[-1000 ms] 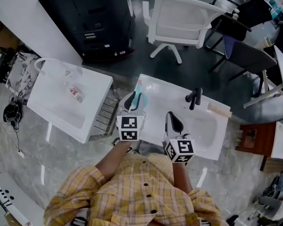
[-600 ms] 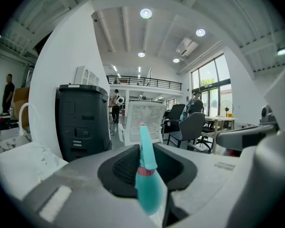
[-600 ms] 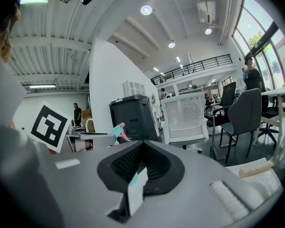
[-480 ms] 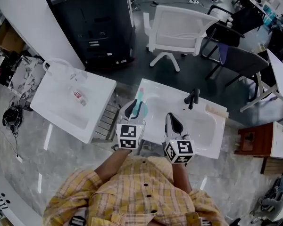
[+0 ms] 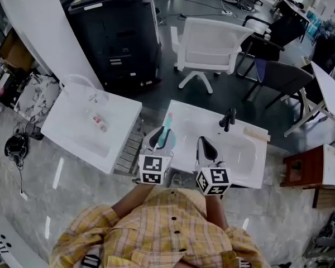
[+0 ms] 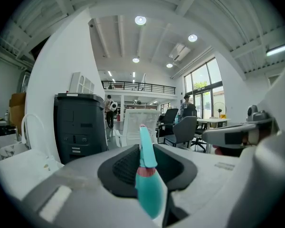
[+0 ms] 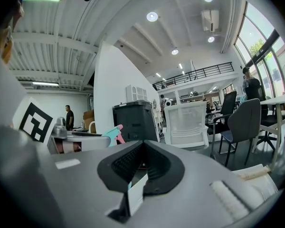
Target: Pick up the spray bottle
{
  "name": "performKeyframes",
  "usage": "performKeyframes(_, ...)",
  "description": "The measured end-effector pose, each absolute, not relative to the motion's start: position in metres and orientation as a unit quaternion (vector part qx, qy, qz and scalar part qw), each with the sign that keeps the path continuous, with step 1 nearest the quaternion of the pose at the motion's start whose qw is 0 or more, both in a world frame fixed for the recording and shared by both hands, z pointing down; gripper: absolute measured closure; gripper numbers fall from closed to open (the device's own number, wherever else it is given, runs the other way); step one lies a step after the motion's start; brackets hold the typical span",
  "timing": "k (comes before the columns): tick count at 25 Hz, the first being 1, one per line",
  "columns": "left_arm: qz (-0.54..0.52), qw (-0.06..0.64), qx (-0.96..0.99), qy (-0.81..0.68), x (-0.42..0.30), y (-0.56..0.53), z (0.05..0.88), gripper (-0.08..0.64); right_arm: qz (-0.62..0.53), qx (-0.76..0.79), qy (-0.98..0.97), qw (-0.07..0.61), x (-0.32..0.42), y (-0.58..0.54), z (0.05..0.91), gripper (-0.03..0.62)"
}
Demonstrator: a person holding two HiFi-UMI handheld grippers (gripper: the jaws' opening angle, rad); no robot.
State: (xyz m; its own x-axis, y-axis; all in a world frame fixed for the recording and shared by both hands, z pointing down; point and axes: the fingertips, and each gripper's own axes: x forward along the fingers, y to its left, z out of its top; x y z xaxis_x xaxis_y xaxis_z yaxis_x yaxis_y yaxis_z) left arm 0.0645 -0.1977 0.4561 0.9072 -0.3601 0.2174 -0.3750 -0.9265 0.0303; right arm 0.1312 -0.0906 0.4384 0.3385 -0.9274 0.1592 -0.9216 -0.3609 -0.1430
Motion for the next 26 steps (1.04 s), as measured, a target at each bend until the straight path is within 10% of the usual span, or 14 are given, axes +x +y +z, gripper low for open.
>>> performKeyframes(26, 0.094, 0.019, 0.983, -0.159, 0.067, -0.178, 0.447, 0.474, -0.097, -0.834, 0.543, 0.000, 0.139, -0.073, 0.429, 0.594)
